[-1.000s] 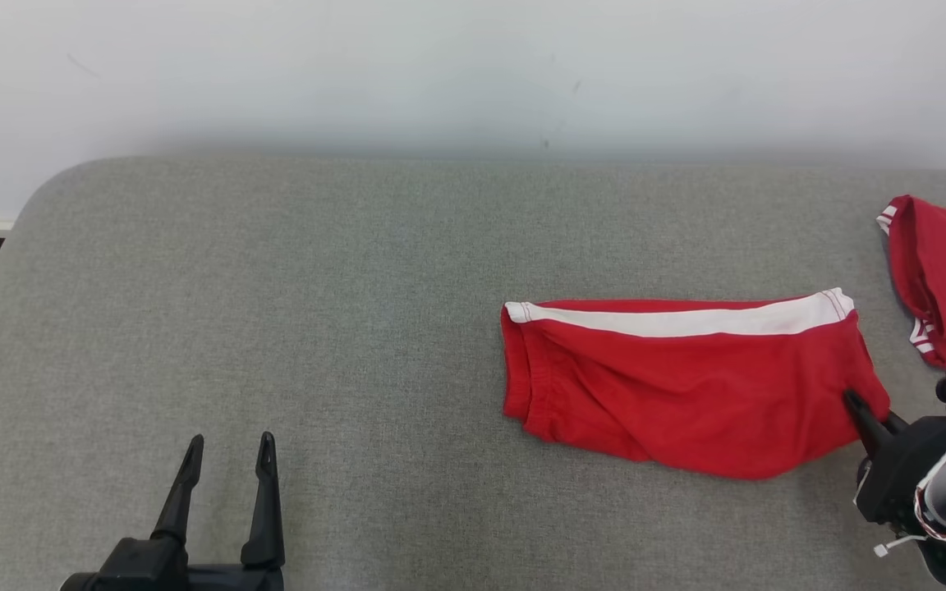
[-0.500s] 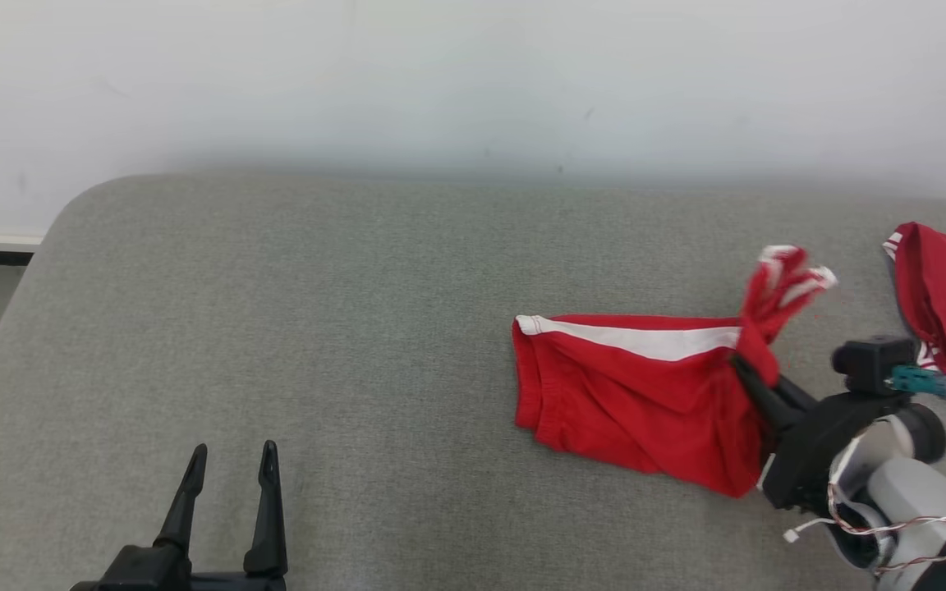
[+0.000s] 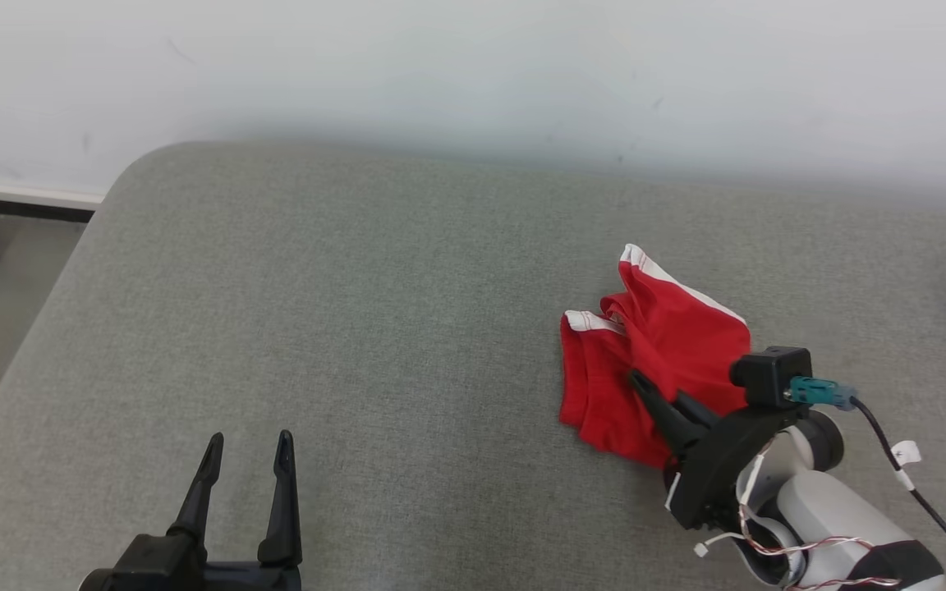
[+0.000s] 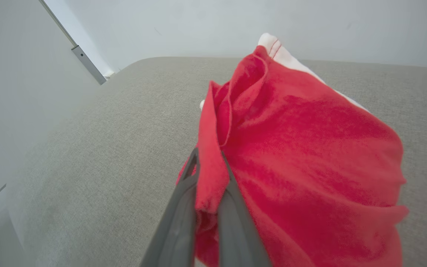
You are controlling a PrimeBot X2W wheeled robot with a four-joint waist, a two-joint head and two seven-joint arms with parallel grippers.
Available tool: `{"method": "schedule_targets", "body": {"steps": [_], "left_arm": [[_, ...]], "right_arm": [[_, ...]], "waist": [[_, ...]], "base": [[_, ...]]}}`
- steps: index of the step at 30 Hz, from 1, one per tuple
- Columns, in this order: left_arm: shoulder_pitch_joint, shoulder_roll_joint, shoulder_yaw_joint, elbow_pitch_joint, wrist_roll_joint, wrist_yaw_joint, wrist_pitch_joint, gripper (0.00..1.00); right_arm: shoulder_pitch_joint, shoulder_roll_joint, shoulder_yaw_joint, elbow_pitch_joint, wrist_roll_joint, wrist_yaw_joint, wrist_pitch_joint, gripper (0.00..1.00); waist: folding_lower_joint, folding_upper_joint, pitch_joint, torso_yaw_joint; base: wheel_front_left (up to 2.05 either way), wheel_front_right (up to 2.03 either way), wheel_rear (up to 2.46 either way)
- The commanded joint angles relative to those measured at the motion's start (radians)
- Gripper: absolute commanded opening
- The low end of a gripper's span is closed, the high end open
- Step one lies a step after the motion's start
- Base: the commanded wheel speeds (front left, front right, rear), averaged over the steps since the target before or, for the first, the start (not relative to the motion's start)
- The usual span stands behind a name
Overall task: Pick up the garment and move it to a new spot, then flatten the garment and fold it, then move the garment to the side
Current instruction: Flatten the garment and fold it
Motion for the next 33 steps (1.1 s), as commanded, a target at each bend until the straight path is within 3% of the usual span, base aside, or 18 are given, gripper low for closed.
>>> {"method": "schedule_targets", "body": {"steps": [1,11,12,13,14,15,23,33], "left_arm": [[-0.011,-0.001,-0.002,0.004,-0.004,0.006,-0.003,1.0],[-0.029,-0.001,-0.021,0.016,-0.019,0.014,-0.003,1.0],[-0.031,-0.001,-0.022,0.019,-0.02,0.014,-0.003,1.0],[-0.031,-0.001,-0.022,0.019,-0.02,0.014,-0.003,1.0],[-0.033,-0.001,-0.022,0.02,-0.02,0.015,-0.003,1.0],[-0.034,-0.001,-0.021,0.021,-0.019,0.016,-0.003,1.0],[-0.006,-0.001,0.013,0.018,-0.001,0.013,-0.003,1.0],[0.02,-0.001,0.059,-0.003,0.021,0.002,-0.003,1.0]], "right_arm": [[0.011,0.026,-0.016,0.001,-0.016,0.0,0.005,0.0],[0.021,0.116,-0.03,0.061,-0.093,0.0,0.01,0.0],[0.021,0.118,-0.03,0.066,-0.102,0.0,0.004,0.42],[0.021,0.118,-0.03,0.066,-0.102,0.0,0.004,0.42],[0.021,0.12,-0.035,0.067,-0.107,0.0,-0.012,0.64],[0.02,0.121,-0.041,0.07,-0.113,0.0,-0.024,1.0],[0.04,0.074,-0.137,0.032,-0.139,0.0,-0.172,1.0],[0.141,0.005,-0.374,-0.028,-0.175,0.0,-0.247,1.0]], "waist": [[-0.0001,0.0,0.013,0.016],[-0.0001,0.0,0.031,0.036],[-0.0001,0.0,0.031,0.036],[-0.0001,0.0,0.031,0.036],[-0.0001,0.0,0.03,0.035],[-0.0001,0.0,0.029,0.033],[-0.0001,0.0,0.004,-0.006],[-0.0001,0.0,-0.006,-0.045]], "base": [[0.0,0.0,0.0],[0.0,0.0,0.0],[0.0,0.0,0.0],[0.0,0.0,0.0],[0.0,0.0,0.0],[0.0,0.0,0.0],[0.0,0.0,0.0],[0.0,0.0,0.0]]}}
